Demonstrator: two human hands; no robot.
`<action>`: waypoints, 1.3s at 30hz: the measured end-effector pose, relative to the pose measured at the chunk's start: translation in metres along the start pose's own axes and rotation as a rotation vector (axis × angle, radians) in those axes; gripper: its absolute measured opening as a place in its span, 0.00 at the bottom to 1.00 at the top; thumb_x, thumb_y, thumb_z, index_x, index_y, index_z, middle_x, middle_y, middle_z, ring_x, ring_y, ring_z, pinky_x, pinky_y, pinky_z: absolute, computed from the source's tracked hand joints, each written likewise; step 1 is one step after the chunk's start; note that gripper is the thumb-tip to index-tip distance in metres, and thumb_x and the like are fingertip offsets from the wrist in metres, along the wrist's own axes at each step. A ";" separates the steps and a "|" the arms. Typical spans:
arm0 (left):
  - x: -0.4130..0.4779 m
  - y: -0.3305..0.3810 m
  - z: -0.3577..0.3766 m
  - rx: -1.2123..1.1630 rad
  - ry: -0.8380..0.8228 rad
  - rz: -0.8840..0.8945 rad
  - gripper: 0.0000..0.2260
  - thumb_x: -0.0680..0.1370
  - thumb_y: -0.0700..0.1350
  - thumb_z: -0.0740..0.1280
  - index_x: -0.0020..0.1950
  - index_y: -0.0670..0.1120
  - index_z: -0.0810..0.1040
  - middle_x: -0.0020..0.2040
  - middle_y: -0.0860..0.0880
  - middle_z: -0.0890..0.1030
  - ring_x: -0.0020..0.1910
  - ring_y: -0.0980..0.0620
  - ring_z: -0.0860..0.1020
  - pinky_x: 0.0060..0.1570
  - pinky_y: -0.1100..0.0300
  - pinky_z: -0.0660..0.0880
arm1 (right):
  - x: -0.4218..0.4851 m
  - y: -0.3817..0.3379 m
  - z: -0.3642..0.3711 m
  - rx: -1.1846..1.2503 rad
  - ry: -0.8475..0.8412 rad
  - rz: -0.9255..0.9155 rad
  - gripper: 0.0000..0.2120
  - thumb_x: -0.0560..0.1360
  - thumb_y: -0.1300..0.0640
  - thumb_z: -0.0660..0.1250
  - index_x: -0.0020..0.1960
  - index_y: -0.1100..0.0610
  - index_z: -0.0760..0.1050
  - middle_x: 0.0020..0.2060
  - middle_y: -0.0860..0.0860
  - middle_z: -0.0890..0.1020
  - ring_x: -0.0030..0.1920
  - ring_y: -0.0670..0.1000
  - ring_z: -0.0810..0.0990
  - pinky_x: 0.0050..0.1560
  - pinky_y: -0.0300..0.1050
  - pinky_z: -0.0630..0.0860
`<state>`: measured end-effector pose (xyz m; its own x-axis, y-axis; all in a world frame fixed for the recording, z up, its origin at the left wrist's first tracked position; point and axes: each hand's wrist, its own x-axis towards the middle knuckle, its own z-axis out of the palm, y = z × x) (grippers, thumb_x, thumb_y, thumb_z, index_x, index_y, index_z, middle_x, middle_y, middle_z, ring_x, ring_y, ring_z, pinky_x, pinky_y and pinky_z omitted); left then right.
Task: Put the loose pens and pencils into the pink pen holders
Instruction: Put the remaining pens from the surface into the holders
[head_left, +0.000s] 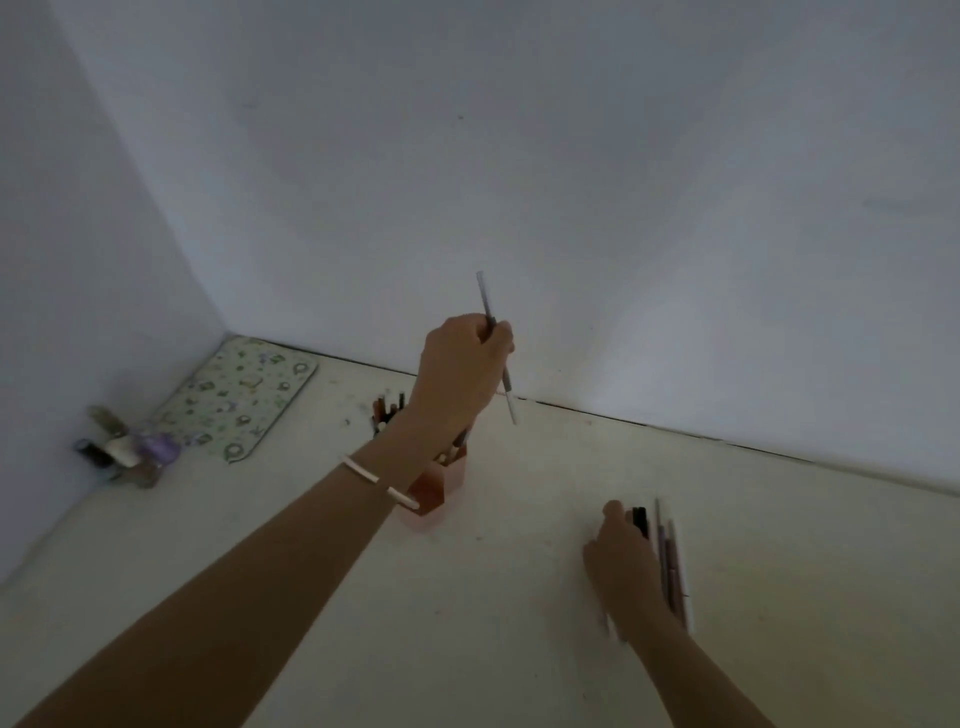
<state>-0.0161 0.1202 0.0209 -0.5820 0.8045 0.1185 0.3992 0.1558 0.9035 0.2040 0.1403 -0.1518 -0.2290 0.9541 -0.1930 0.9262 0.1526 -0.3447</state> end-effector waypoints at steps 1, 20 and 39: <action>0.003 -0.003 -0.008 0.034 0.028 0.036 0.12 0.79 0.45 0.63 0.46 0.37 0.81 0.36 0.43 0.83 0.35 0.45 0.83 0.39 0.48 0.82 | 0.001 -0.006 -0.003 0.125 0.036 0.007 0.18 0.74 0.65 0.62 0.63 0.61 0.65 0.42 0.58 0.81 0.42 0.58 0.81 0.34 0.45 0.74; 0.001 -0.092 -0.027 0.789 -0.004 0.390 0.10 0.80 0.52 0.62 0.54 0.48 0.76 0.41 0.53 0.82 0.40 0.53 0.78 0.55 0.57 0.72 | 0.016 -0.129 -0.056 0.851 0.540 -0.417 0.20 0.76 0.63 0.65 0.63 0.48 0.65 0.34 0.47 0.77 0.31 0.45 0.76 0.30 0.32 0.72; -0.024 -0.029 -0.011 0.386 0.055 0.368 0.09 0.79 0.45 0.60 0.57 0.47 0.77 0.44 0.51 0.81 0.44 0.54 0.77 0.44 0.61 0.73 | 0.027 -0.120 -0.057 0.536 0.624 -0.473 0.16 0.77 0.66 0.61 0.63 0.57 0.74 0.52 0.48 0.75 0.40 0.41 0.73 0.41 0.25 0.70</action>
<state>-0.0213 0.0901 -0.0040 -0.3864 0.8159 0.4301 0.8094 0.0763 0.5823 0.1035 0.1621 -0.0632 -0.2002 0.8127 0.5472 0.4816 0.5680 -0.6674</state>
